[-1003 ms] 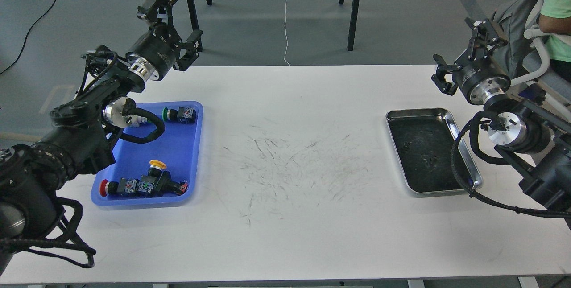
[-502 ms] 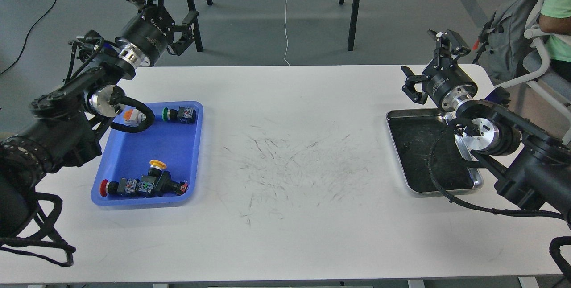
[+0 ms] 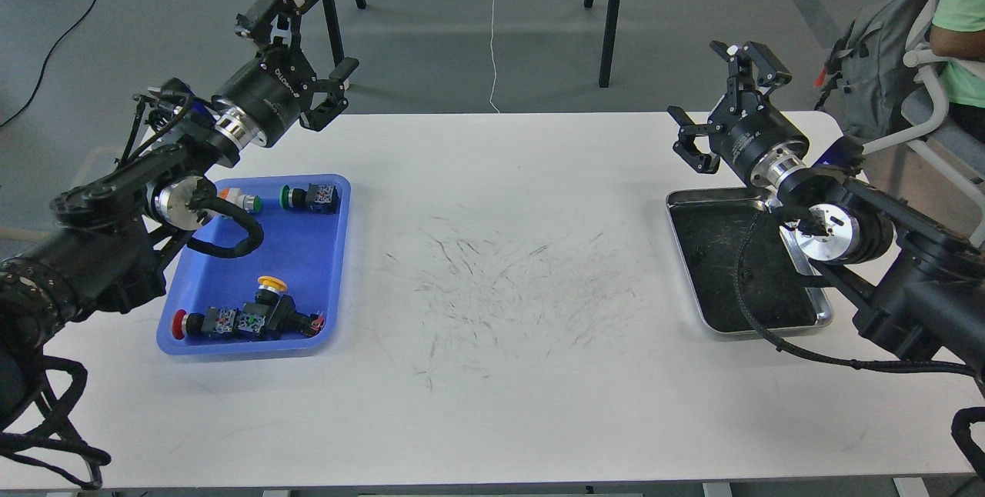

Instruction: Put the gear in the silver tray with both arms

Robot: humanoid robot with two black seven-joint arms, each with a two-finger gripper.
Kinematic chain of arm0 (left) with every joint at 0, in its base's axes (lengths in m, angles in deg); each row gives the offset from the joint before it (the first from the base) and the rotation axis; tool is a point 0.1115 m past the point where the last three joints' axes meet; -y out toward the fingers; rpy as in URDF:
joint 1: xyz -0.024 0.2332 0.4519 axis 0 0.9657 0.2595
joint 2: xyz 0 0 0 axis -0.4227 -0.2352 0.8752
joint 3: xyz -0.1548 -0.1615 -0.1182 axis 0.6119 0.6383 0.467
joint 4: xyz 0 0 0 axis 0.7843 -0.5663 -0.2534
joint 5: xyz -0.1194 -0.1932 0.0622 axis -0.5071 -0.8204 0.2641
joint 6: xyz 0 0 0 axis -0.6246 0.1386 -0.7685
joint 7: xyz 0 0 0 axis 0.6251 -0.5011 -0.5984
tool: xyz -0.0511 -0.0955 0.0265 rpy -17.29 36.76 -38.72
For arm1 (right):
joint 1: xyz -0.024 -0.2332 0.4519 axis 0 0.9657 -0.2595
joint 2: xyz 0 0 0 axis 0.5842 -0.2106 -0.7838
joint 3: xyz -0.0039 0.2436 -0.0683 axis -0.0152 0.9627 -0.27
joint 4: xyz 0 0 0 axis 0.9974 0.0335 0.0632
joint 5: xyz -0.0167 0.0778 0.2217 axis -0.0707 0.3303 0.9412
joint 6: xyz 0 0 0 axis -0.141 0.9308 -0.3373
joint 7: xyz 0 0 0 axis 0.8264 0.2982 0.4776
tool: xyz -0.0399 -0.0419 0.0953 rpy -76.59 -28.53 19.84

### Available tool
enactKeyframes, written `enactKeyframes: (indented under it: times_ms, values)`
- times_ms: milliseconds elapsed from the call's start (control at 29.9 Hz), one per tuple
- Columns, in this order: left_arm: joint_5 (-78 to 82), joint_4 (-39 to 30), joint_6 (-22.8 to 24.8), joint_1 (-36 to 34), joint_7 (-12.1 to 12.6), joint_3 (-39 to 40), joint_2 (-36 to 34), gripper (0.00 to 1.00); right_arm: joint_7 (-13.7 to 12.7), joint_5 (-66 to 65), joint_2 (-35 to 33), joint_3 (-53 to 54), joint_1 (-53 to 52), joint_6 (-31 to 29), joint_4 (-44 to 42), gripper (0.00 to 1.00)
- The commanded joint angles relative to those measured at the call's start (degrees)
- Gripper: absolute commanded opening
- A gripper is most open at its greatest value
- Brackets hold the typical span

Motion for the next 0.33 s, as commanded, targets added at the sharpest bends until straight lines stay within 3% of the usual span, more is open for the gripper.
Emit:
enactKeyframes:
  times_ms: [0,301]
  values:
    - [-0.2,-0.3,0.0,0.6,0.0,0.1,-0.7,1.00,-0.1,0.0,0.2,0.2,0.1,0.7,0.5,0.99]
    - [-1.2,-0.5,0.0,4.3,0.0,1.2,-0.7,1.00,0.1,-0.1,1.3,0.4,0.5,1.0,-1.3,0.99]
